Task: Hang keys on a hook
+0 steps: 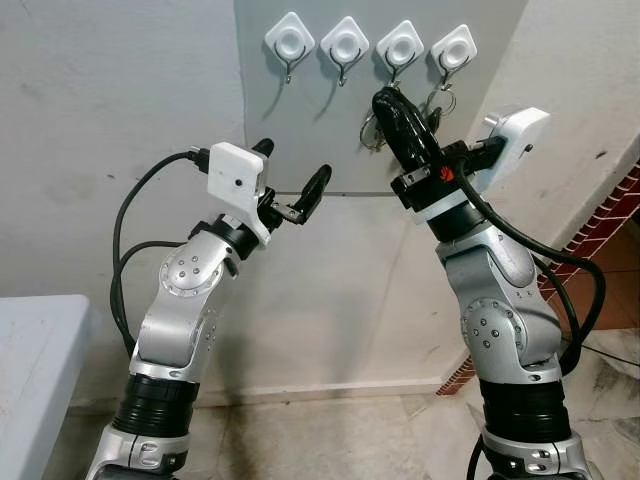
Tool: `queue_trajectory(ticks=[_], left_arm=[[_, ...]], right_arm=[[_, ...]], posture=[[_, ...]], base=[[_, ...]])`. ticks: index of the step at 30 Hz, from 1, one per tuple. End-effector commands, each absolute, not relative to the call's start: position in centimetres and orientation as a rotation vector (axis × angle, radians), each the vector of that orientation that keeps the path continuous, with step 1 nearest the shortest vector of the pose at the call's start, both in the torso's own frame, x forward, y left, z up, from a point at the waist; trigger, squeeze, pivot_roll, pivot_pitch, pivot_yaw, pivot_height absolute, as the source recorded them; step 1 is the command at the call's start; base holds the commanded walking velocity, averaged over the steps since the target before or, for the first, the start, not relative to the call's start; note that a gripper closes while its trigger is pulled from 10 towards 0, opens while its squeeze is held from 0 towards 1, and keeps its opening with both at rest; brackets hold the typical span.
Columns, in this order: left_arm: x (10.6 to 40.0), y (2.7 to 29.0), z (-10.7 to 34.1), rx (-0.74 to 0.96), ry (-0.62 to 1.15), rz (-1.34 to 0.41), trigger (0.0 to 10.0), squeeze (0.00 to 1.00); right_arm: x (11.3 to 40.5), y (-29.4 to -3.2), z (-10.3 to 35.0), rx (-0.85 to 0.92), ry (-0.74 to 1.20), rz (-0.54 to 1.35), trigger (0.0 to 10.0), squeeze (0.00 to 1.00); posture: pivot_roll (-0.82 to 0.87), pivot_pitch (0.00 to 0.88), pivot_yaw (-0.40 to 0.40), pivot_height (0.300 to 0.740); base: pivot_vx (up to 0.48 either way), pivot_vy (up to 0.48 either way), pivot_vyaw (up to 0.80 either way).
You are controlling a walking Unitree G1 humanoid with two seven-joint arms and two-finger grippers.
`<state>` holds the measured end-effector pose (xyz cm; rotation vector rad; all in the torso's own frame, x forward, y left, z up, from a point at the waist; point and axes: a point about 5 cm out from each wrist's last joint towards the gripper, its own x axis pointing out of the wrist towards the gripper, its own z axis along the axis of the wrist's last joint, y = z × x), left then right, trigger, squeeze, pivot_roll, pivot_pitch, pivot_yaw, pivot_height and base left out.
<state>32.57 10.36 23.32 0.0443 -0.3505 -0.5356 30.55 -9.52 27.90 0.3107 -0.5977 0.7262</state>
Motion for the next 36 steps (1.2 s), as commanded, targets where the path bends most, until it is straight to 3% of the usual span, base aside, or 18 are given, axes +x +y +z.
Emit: queue_trajectory(ticks=[1, 16, 36], left_arm=[[32.6, 10.1, 23.6, 0.051, -0.359, -0.544, 10.0, 0.00], [31.9, 8.2, 24.2, -0.006, -0.376, -0.600, 10.0, 0.00], [31.7, 7.9, 24.5, -0.027, -0.378, -0.601, 10.0, 0.00]], right_arm=[[30.6, -9.6, 28.5, 0.329, -0.614, 0.744, 10.0, 0.00], [31.9, -9.4, 28.4, 0.398, -0.594, 0.750, 10.0, 0.00], [33.8, -7.8, 29.3, 0.486, -0.601, 0.841, 10.0, 0.00]], posture=[[0.01, 0.057, -0.066, 0.740], [0.00, 0.064, -0.063, 0.740], [0.01, 0.071, -0.066, 0.740]], base=[[0.000, 0.000, 0.00], [0.000, 0.000, 0.00], [0.000, 0.000, 0.00]])
